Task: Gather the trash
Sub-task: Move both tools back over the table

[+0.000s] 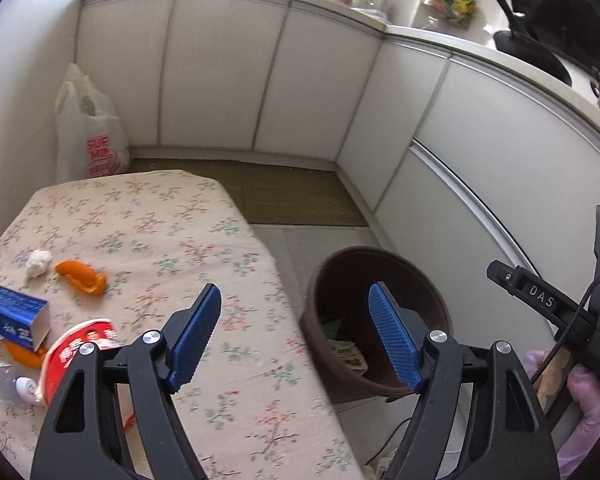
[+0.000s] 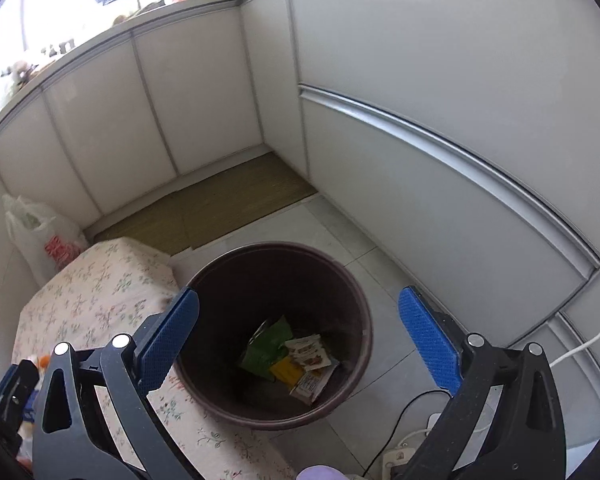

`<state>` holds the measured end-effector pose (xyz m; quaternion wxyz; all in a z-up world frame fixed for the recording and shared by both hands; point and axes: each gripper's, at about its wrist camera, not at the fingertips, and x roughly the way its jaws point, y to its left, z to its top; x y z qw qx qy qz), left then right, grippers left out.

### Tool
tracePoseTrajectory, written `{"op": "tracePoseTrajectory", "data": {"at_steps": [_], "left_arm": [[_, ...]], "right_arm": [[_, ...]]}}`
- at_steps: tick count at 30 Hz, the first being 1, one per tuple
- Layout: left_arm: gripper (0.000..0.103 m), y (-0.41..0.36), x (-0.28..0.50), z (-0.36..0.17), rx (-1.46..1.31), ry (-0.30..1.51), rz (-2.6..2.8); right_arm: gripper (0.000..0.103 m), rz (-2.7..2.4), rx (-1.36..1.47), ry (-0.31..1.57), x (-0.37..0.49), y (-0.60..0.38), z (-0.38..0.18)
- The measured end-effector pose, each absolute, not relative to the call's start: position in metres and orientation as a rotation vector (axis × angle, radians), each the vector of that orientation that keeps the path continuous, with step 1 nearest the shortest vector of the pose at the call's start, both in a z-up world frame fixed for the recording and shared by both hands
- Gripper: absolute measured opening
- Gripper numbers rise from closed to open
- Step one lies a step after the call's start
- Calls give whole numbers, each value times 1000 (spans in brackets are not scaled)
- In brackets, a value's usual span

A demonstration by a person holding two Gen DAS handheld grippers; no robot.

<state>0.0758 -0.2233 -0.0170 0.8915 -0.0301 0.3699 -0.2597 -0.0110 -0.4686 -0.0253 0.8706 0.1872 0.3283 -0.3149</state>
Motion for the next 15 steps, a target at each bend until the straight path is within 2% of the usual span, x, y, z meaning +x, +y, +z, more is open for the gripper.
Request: {"op": "tracePoseTrajectory", "data": {"at_steps": [7, 15], "left_arm": [[77, -94, 99, -11, -176, 770, -310], [77, 28, 118, -18, -357, 865, -121]], "right_arm": [[96, -415, 248, 756, 40, -391, -28], [96, -27, 291, 934, 93, -293, -60]]}}
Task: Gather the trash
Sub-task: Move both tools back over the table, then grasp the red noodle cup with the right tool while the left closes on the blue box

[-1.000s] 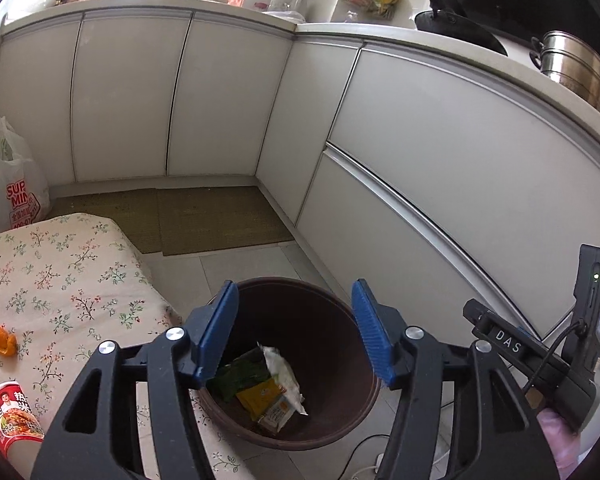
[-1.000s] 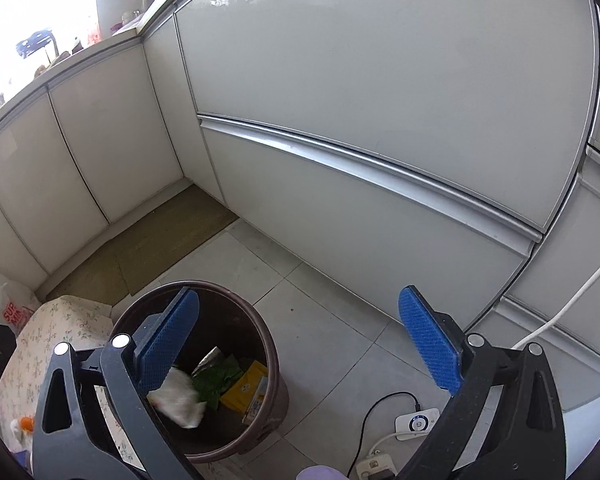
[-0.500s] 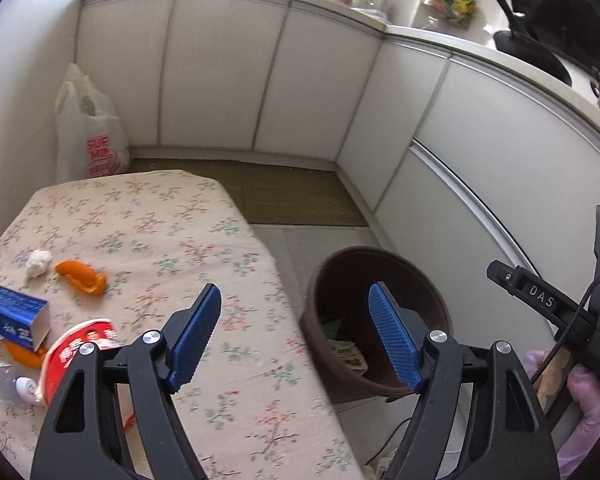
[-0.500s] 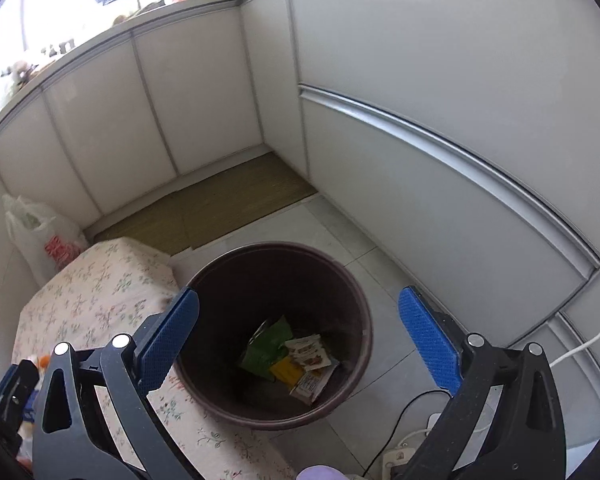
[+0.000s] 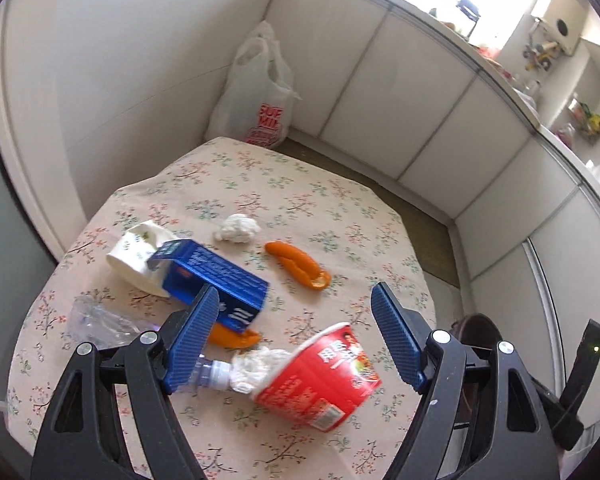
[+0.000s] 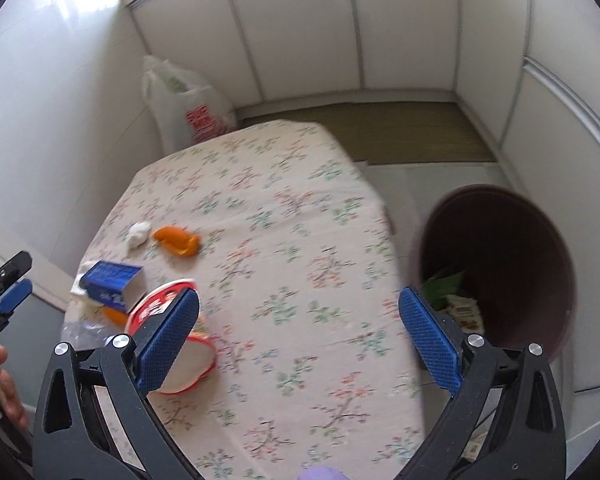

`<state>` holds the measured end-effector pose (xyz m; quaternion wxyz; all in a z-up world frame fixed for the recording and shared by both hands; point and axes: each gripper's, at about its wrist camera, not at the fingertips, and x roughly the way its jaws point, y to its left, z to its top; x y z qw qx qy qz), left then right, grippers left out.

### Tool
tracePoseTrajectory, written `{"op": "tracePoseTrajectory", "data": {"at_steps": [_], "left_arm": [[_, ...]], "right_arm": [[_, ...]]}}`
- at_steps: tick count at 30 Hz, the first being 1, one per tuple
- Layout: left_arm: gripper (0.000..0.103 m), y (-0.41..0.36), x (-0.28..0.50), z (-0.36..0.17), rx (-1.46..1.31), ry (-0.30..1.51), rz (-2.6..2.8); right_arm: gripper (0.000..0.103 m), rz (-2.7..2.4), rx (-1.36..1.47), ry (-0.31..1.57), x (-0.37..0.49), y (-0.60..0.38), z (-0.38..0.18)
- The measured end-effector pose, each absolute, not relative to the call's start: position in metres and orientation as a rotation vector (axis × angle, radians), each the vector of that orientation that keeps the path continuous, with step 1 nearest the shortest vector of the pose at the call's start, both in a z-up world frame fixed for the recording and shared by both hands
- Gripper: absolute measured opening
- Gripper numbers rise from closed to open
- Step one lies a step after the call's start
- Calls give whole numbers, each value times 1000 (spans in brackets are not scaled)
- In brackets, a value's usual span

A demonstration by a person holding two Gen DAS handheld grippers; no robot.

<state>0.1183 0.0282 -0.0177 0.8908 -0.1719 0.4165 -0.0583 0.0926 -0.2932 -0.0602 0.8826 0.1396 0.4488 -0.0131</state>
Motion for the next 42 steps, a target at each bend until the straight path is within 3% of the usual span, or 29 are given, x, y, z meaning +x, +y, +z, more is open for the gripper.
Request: {"op": "tracePoseTrajectory", "data": {"at_steps": [8, 16, 27, 34, 42], "left_arm": [[77, 106, 110, -49, -513, 983, -57], [77, 128, 104, -53, -558, 1003, -84], [77, 148, 100, -60, -644, 1017, 17], [77, 163, 95, -113, -905, 1155, 110], [77, 135, 126, -88, -769, 1021, 30]], "right_arm": [[96, 372, 647, 1290, 134, -212, -150], [97, 333, 826, 1275, 136, -197, -202], [93, 332, 665, 1260, 130, -157, -186], [91, 308, 620, 1180, 121, -169, -162], [91, 299, 628, 1107, 108, -200, -133]]}}
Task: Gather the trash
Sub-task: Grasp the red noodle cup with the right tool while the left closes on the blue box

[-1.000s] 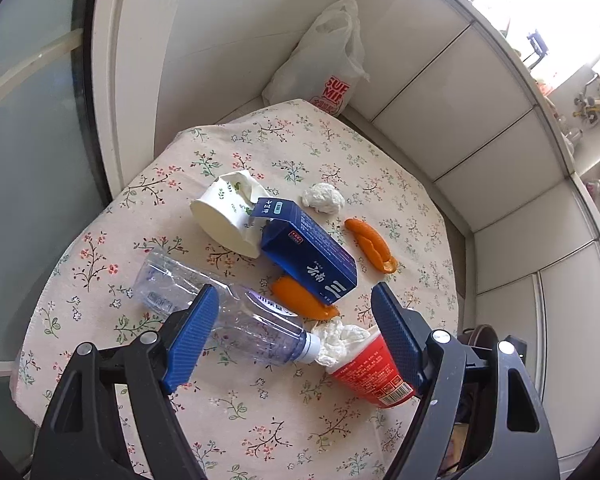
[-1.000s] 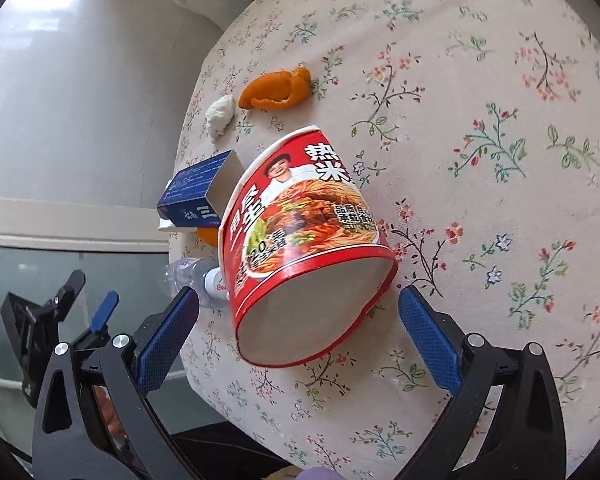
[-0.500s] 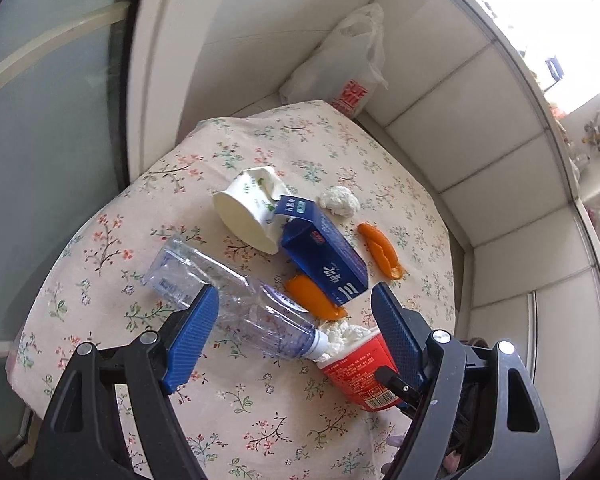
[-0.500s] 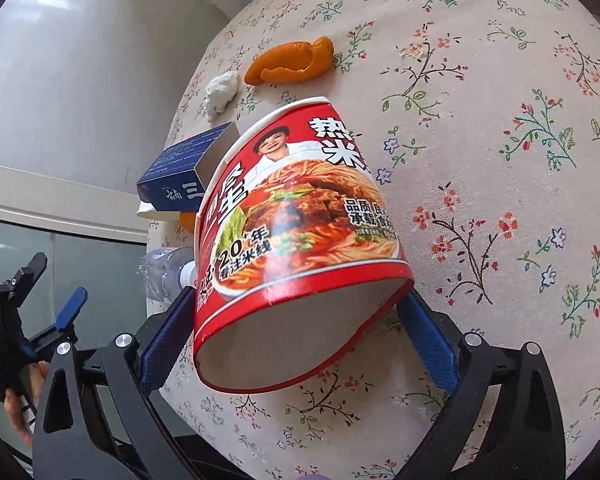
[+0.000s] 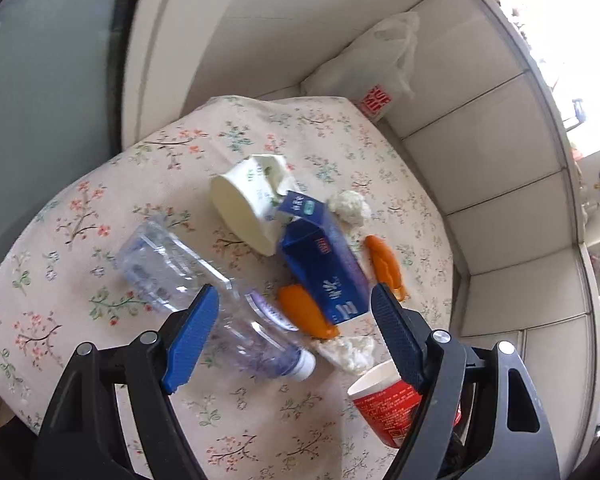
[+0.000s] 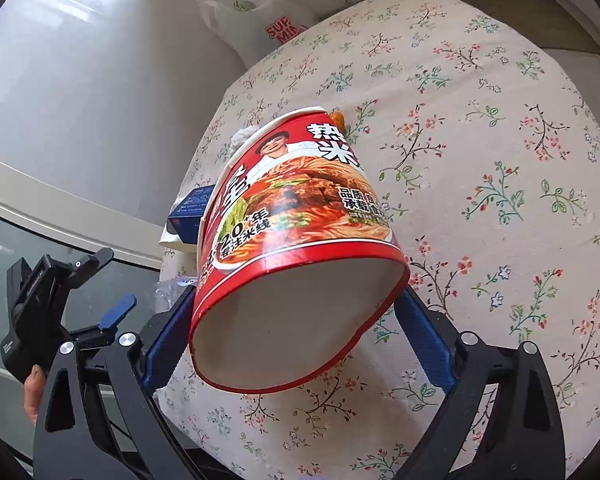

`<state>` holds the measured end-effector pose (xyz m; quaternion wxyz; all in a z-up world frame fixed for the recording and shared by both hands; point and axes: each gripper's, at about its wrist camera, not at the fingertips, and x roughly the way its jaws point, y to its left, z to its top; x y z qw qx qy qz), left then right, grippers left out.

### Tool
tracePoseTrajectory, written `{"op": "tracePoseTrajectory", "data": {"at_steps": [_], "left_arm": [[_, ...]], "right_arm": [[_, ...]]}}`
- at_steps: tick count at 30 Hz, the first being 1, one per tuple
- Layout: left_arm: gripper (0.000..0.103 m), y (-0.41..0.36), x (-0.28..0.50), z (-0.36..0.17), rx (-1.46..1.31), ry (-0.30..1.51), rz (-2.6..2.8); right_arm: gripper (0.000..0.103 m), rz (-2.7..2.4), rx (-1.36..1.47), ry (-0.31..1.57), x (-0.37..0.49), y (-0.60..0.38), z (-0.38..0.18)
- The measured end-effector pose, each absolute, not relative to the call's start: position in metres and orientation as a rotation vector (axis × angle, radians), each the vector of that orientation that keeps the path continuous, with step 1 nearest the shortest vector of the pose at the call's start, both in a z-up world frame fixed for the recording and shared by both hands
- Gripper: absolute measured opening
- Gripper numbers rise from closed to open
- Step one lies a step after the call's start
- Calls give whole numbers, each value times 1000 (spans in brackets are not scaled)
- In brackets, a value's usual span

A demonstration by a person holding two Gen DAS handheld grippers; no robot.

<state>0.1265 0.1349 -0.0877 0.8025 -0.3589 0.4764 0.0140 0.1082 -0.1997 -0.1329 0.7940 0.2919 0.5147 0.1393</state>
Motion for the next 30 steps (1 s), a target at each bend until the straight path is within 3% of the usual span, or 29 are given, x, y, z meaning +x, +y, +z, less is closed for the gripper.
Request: {"op": "tracePoseTrajectory", "data": {"at_steps": [9, 19, 23, 26, 28, 30], "left_arm": [[77, 96, 180, -132, -874, 1124, -33], [72, 82, 215, -152, -884, 1092, 22], [38, 77, 225, -160, -866, 1122, -14], [31, 72, 229, -167, -853, 1140, -53], [35, 68, 231, -172, -864, 1154, -90], [71, 69, 231, -172, -858, 1151, -33]], "right_arm": [[92, 295, 701, 1052, 100, -234, -121], [92, 290, 727, 1026, 98, -246, -108], [93, 280, 745, 1020, 97, -254, -107], [93, 276, 754, 1023, 98, -257, -109], [93, 278, 759, 1027, 97, -258, -110], [93, 278, 754, 1026, 97, -259, -109]]}}
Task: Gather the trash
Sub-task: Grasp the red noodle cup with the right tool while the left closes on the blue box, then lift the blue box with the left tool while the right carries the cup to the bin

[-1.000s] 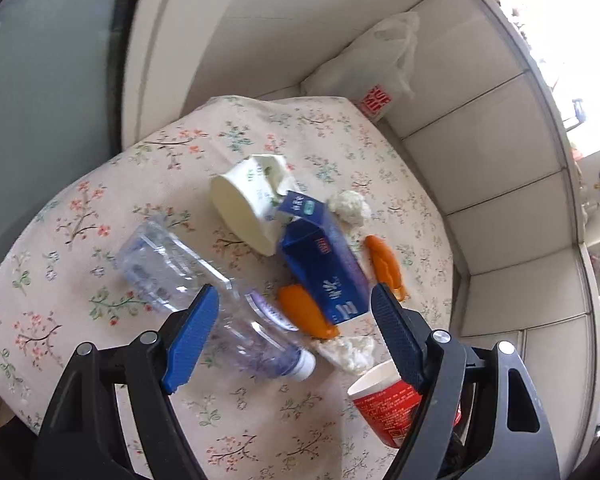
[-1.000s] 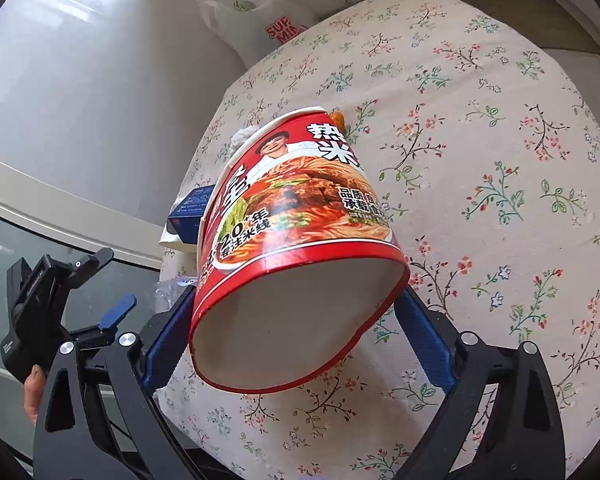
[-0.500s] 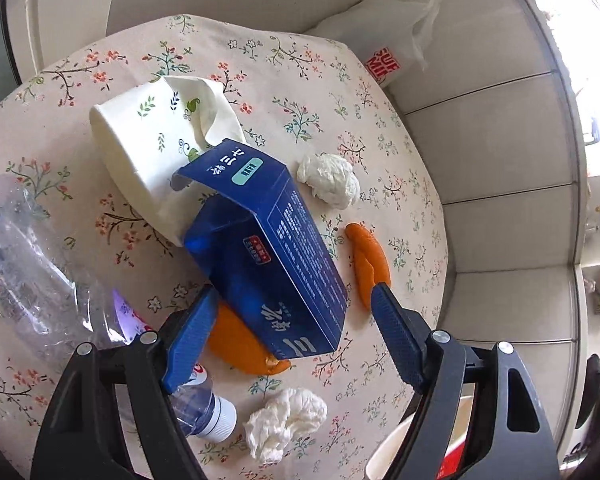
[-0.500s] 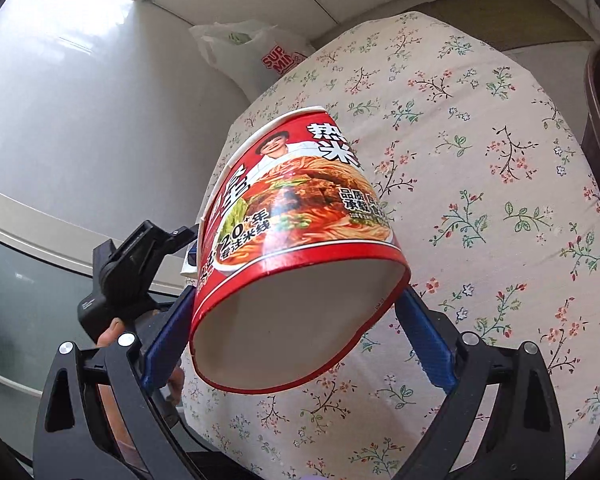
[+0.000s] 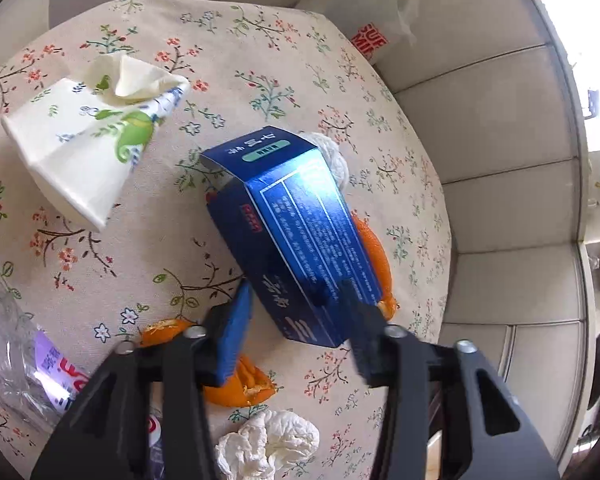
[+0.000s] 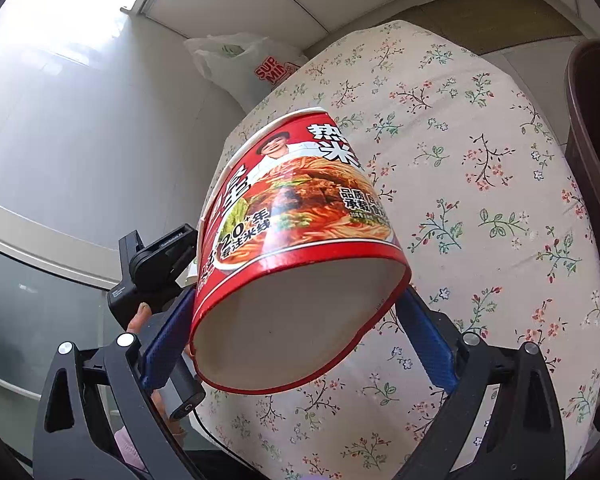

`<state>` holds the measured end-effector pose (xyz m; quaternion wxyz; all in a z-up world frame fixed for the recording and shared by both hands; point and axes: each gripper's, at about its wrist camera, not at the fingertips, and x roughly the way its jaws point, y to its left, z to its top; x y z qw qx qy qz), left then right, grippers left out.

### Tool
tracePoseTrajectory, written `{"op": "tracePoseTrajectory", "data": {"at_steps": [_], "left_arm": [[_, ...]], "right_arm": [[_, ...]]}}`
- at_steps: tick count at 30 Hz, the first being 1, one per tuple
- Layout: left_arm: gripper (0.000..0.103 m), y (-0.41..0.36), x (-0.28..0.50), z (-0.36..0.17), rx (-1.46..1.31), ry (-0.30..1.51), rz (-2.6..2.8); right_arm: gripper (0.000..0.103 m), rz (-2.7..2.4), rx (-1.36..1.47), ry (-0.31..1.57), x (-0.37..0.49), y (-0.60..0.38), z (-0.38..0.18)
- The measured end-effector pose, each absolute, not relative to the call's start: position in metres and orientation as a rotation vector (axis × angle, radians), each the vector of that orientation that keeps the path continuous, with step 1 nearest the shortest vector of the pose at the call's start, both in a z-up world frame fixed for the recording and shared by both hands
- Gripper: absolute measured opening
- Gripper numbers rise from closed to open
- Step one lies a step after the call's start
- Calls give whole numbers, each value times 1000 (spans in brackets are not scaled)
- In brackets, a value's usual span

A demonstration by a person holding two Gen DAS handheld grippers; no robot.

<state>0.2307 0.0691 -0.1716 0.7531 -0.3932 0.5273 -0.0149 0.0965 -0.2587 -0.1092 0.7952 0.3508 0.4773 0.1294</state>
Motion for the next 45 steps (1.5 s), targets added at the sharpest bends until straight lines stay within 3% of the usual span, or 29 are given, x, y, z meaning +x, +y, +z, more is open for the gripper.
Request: {"op": "tracePoseTrajectory", "data": {"at_steps": [6, 15, 19, 21, 26, 45], "left_arm": [[81, 67, 237, -169, -853, 1155, 54], [83, 49, 267, -173, -821, 1190, 146], [78, 39, 269, -175, -706, 1196, 129], [69, 43, 265, -176, -740, 1188, 91], [62, 59, 250, -173, -817, 1177, 13], [60, 32, 186, -75, -778, 1018, -283]], "right_arm": [[93, 271, 762, 1012, 96, -264, -106], [93, 259, 763, 1005, 101, -269, -105], [93, 250, 768, 1016, 104, -271, -109], [93, 246, 770, 1014, 105, -272, -109], [93, 261, 763, 997, 102, -270, -103], [93, 238, 790, 883, 76, -296, -72]]}}
